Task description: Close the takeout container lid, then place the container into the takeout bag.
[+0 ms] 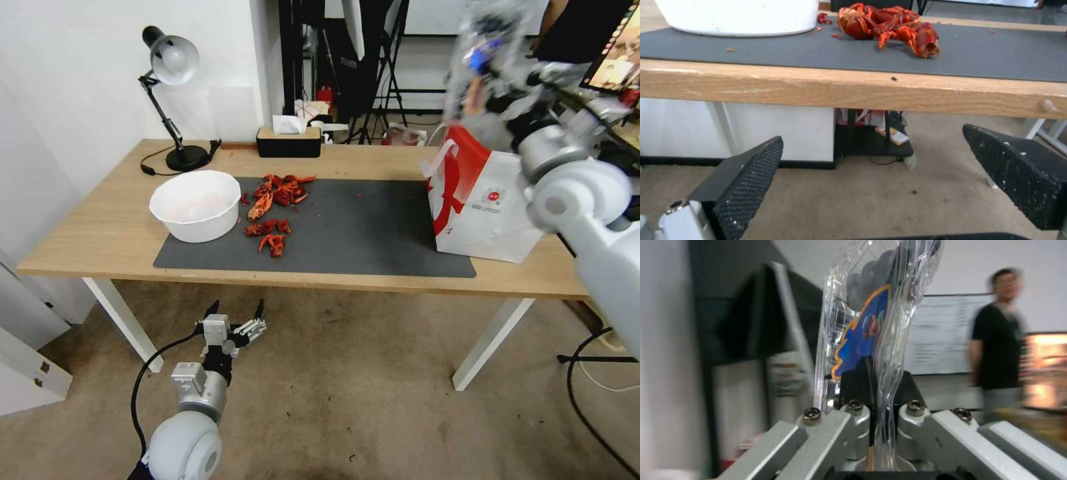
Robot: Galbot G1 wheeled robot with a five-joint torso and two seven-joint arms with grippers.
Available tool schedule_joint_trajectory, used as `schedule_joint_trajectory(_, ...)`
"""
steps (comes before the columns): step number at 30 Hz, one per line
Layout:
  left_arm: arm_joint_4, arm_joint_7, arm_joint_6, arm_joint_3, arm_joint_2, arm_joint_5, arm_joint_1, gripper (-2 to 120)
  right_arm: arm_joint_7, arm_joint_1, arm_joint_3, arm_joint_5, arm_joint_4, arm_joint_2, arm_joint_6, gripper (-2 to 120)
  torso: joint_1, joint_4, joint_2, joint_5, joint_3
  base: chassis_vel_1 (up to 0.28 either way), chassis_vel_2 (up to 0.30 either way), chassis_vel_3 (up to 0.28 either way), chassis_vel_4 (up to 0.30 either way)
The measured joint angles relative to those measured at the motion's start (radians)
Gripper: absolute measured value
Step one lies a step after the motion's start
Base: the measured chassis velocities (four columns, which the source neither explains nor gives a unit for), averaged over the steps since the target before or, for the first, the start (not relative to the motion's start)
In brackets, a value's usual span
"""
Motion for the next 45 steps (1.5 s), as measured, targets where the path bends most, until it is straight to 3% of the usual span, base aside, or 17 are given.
schedule_joint_trajectory(4, -0.001, 0.000, 0.001, 0.003, -0.003, 0.006, -0.001, 100, 0.074, -0.014, -0.001, -0.083, -0.006, -0.008, -0.044, 0, 0.000, 0.0000, 0.000, 0.0000, 0.000, 0.000, 0.000, 0.000, 0.000)
schedule_joint_trajectory(9, -0.003, 0.000, 0.006, 0.006, -0.007, 0.008, 0.001, 100, 0.110, -0.055, 0.007, -0.093, 0.004, 0.002, -0.078, 0, 0.000, 0.0003, 0.000, 0.0002, 0.000, 0.000, 0.000, 0.000, 0.000)
schedule_joint_trajectory(15, -0.001, -0.001, 0.009, 0.008, -0.006, 0.007, -0.002, 100, 0.157, -0.111, 0.035, 0.022, 0.028, 0.020, -0.113, 0, 0.000, 0.0001, 0.000, 0.0000, 0.000, 0.000, 0.000, 0.000, 0.000)
schedule_joint_trajectory(19, -0.001, -0.001, 0.010, 0.008, -0.006, 0.007, -0.002, 100, 0.170, -0.126, 0.045, 0.054, 0.032, 0.028, -0.119, 7, 0.000, 0.0002, 0.000, -0.0001, 0.000, 0.000, 0.000, 0.000, 0.000)
schedule_joint_trajectory(21, -0.001, -0.001, 0.012, 0.009, -0.006, 0.007, -0.002, 100, 0.173, -0.130, 0.048, 0.062, 0.034, 0.032, -0.119, 21, 0.000, 0.0002, 0.000, 0.0000, 0.000, 0.000, 0.000, 0.000, 0.000)
schedule_joint_trajectory(25, -0.005, 0.001, 0.017, 0.010, -0.006, 0.009, -0.001, 100, 0.180, -0.131, 0.049, 0.082, 0.035, 0.036, -0.127, 29, 0.000, 0.0002, 0.000, -0.0002, 0.000, 0.000, 0.000, 0.000, 0.000)
schedule_joint_trajectory(27, -0.023, 0.006, 0.029, 0.010, -0.005, 0.012, 0.010, 100, 0.179, -0.131, 0.050, 0.093, 0.029, 0.039, -0.138, 40, 0.000, 0.0002, 0.000, 0.0000, 0.000, 0.000, 0.000, 0.000, 0.000)
schedule_joint_trajectory(33, -0.021, 0.005, 0.031, 0.010, -0.006, 0.014, 0.010, 100, 0.168, -0.136, 0.050, 0.100, 0.025, 0.041, -0.141, 57, 0.000, 0.0001, 0.000, -0.0001, 0.000, 0.000, 0.000, 0.000, 0.000)
schedule_joint_trajectory(36, -0.023, 0.003, 0.031, 0.009, -0.004, 0.014, 0.010, 100, 0.150, -0.136, 0.049, 0.110, 0.024, 0.045, -0.129, 74, 0.000, 0.0001, 0.000, -0.0001, 0.000, 0.000, 0.000, 0.000, 0.000)
schedule_joint_trajectory(37, -0.023, 0.003, 0.031, 0.009, -0.004, 0.014, 0.010, 100, 0.150, -0.136, 0.049, 0.110, 0.024, 0.045, -0.129, 74, 0.000, 0.0001, 0.000, -0.0001, 0.000, 0.000, 0.000, 0.000, 0.000)
schedule_joint_trajectory(40, -0.027, 0.001, 0.031, 0.007, -0.004, 0.013, 0.010, 100, 0.100, -0.138, 0.049, 0.124, 0.035, 0.047, -0.087, 89, 0.000, 0.0002, 0.000, 0.0000, 0.000, 0.000, 0.000, 0.000, 0.000)
schedule_joint_trajectory(45, -0.031, 0.003, 0.031, 0.004, -0.004, 0.007, 0.010, 100, 0.039, -0.142, 0.049, 0.116, 0.060, 0.045, -0.048, 99, 0.000, 0.0002, 0.000, -0.0001, 0.000, 0.000, 0.000, 0.000, 0.000)
